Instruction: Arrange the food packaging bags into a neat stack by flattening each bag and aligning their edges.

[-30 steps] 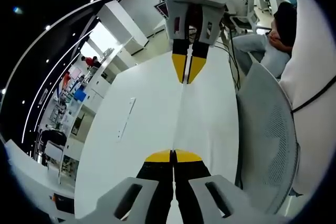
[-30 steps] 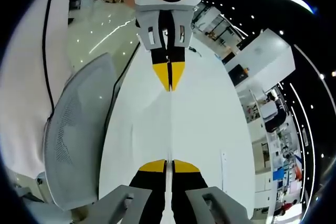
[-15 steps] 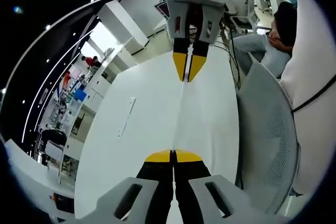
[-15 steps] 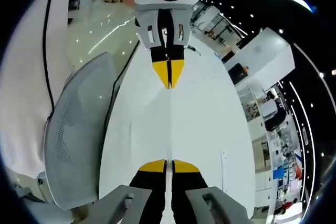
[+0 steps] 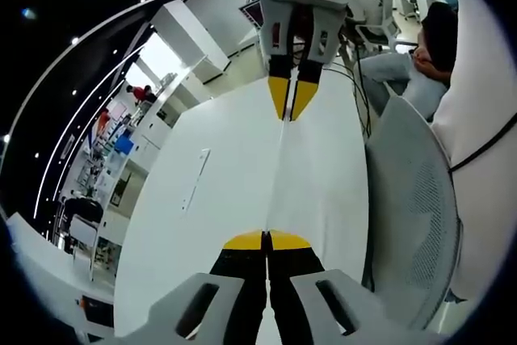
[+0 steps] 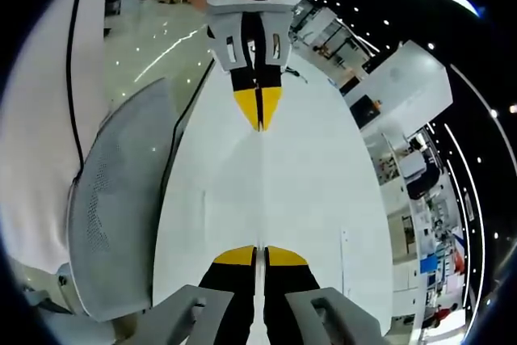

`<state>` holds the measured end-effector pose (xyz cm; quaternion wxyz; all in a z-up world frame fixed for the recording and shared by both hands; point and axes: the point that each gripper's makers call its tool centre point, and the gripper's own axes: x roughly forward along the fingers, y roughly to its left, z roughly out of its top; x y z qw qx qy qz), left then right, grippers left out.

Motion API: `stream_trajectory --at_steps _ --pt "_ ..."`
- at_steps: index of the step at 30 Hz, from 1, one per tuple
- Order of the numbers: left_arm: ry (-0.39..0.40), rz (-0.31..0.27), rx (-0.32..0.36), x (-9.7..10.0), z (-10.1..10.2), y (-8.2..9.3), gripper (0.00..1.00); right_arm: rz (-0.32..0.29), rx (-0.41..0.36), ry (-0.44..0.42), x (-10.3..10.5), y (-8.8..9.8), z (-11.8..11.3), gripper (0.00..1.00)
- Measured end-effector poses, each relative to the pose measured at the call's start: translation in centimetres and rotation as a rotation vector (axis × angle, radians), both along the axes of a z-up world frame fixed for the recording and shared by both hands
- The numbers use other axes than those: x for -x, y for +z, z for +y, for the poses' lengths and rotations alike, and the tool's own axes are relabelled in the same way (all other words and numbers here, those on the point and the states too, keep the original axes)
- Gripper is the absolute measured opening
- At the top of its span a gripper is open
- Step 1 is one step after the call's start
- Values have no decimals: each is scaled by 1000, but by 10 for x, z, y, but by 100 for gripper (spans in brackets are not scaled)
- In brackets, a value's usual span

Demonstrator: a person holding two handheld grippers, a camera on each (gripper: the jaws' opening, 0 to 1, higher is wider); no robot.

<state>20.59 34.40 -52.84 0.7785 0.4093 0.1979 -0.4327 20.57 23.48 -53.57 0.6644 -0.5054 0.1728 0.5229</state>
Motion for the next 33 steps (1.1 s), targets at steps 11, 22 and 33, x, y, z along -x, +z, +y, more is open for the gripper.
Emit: stream_trajectory --at_steps 11,22,33 --pt "3 3 2 2 0 -1 0 3 -1 -2 1 0 -2 0" --pt "6 1 3 0 1 -1 0 3 2 -8 -1 -1 -6 0" --pt "10 2 8 1 3 -1 0 4 1 -10 -1 -1 -7 0"
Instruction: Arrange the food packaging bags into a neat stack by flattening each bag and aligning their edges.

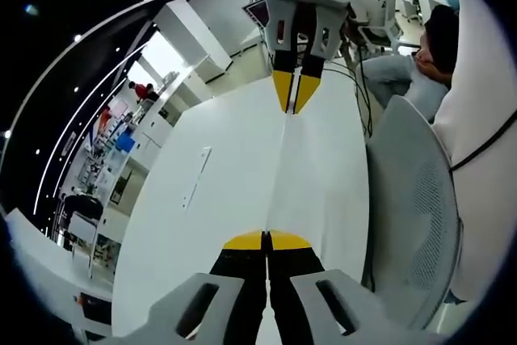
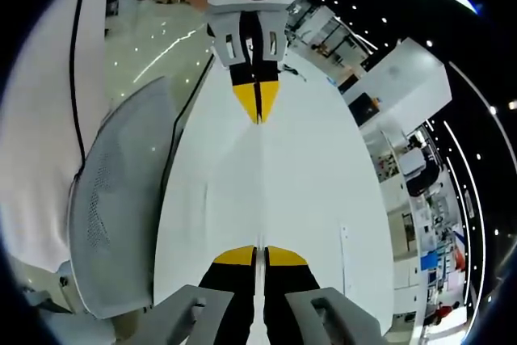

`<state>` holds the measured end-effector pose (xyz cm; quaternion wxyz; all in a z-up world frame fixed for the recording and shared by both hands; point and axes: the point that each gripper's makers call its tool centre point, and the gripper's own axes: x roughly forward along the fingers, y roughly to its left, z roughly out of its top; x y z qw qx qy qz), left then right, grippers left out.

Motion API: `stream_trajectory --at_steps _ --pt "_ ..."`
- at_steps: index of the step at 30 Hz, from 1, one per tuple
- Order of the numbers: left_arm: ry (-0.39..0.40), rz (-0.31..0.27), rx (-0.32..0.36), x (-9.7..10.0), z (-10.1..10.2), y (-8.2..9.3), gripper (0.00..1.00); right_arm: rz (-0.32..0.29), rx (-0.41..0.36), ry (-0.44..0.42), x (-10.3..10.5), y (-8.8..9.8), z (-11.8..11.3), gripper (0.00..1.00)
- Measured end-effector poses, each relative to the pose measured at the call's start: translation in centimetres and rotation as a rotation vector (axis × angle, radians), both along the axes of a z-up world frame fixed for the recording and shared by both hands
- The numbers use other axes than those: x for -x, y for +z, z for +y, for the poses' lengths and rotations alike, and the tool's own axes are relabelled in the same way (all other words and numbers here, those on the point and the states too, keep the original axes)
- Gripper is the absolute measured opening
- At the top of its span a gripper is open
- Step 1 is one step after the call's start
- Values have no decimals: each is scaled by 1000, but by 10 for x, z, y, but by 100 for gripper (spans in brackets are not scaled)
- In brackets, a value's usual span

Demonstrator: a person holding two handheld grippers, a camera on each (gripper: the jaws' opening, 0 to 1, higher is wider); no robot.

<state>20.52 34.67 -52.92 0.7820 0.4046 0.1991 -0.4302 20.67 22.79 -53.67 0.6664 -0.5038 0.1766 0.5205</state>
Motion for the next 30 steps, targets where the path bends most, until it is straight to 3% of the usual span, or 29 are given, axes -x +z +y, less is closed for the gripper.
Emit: stream_trajectory --at_steps 30 --pt "-26 -25 -2 3 -4 4 0 25 -14 -26 -1 0 -3 0"
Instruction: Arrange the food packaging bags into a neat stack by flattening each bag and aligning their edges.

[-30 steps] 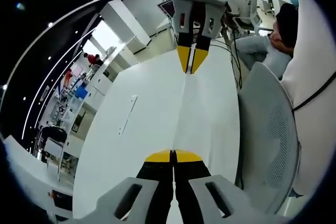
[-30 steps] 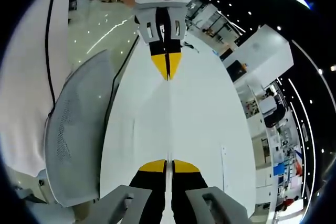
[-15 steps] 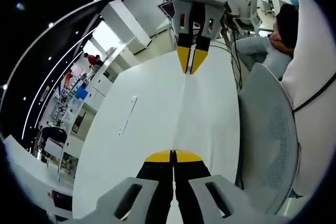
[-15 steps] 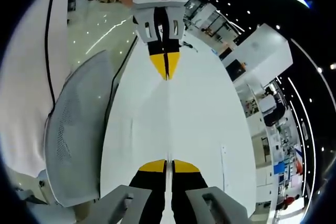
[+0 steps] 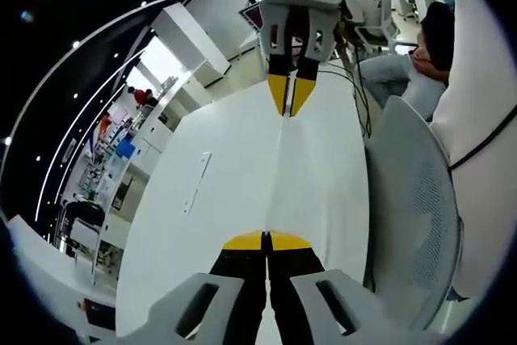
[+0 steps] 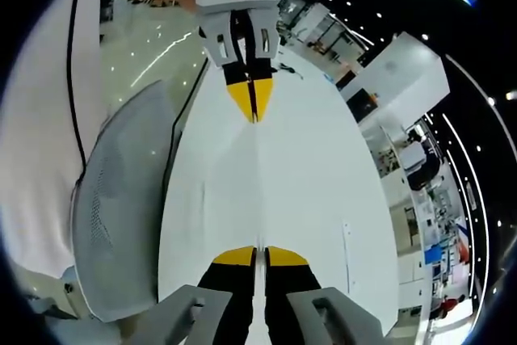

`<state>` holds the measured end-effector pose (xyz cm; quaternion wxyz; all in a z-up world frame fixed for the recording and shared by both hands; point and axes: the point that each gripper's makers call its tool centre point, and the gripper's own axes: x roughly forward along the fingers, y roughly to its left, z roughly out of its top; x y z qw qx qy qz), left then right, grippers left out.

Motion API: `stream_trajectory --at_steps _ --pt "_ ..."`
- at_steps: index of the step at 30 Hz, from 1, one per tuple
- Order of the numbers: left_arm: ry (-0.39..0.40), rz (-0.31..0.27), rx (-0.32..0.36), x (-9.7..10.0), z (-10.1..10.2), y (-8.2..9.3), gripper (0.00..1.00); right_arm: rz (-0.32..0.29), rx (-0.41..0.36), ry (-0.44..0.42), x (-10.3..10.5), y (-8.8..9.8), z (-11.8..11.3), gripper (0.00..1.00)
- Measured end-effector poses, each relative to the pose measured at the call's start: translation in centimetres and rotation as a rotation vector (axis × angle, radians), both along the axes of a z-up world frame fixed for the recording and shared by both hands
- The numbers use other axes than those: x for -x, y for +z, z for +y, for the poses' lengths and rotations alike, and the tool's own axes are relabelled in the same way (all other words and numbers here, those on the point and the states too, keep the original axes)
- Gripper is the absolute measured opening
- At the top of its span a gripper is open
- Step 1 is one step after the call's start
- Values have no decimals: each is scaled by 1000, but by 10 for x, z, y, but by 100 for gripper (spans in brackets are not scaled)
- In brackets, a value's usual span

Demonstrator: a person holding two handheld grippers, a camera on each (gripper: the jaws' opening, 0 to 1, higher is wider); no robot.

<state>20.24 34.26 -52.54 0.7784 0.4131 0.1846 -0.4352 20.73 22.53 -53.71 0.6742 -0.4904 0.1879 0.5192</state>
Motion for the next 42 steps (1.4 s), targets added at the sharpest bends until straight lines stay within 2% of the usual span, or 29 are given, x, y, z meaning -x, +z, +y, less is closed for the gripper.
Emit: stream_trajectory --at_steps 17,26,42 --pt "-50 -34 -3 1 -7 3 0 27 -40 -5 3 3 4 1" --pt "-58 -46 -10 1 -7 4 0 65 -73 -18 4 8 6 4" --pt "-67 -57 -13 2 -8 5 0 115 -145 -17 10 28 20 4"
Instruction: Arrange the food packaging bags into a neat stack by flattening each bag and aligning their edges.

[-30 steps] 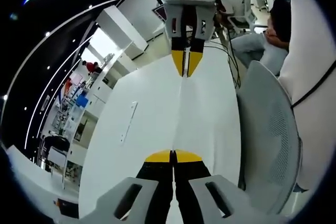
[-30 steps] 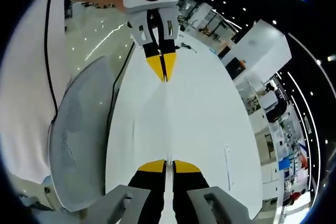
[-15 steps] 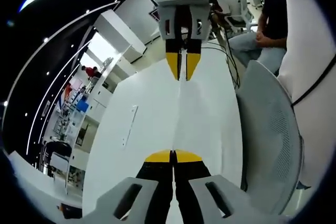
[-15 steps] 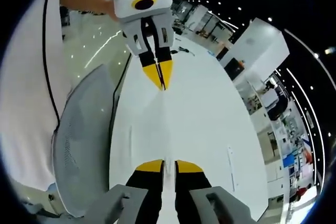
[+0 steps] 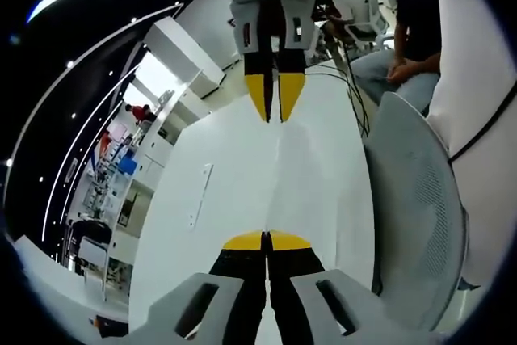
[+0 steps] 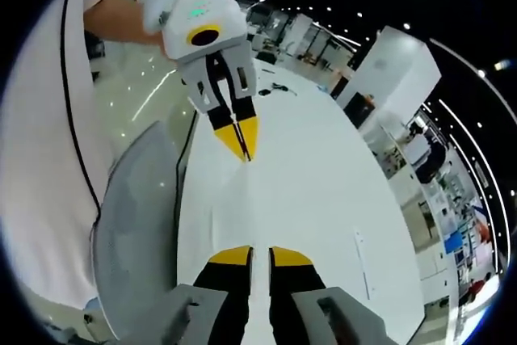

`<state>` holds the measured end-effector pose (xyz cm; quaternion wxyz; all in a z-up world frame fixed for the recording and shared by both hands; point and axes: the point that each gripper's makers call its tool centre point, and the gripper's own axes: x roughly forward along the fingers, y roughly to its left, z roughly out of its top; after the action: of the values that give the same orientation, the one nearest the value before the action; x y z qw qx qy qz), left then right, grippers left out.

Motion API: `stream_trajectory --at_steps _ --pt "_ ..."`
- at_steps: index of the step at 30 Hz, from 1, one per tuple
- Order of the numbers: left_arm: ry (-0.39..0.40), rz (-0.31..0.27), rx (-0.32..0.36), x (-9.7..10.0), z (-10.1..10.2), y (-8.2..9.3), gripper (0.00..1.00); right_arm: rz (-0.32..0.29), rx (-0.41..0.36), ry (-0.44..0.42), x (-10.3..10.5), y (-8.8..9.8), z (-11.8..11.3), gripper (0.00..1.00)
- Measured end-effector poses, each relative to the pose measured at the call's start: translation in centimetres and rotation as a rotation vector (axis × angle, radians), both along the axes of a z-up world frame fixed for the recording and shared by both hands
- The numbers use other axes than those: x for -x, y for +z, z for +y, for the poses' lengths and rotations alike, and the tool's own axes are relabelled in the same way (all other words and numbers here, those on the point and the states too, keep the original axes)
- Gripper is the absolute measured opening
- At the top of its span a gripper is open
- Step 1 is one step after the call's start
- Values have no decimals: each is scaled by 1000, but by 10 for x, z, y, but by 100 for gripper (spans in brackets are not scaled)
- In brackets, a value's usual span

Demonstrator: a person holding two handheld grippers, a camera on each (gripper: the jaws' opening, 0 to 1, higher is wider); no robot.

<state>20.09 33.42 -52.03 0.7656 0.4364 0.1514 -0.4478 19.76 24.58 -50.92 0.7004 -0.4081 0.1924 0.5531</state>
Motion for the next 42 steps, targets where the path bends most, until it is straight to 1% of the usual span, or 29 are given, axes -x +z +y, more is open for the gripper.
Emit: stream_trajectory --at_steps 14,37,42 --pt "0 -4 6 1 -2 1 0 8 -7 21 -1 4 12 3" --pt "-3 -11 14 2 -6 3 0 31 31 53 6 -6 21 1" --pt "-6 -14 15 2 -7 3 0 36 28 51 5 -7 22 1"
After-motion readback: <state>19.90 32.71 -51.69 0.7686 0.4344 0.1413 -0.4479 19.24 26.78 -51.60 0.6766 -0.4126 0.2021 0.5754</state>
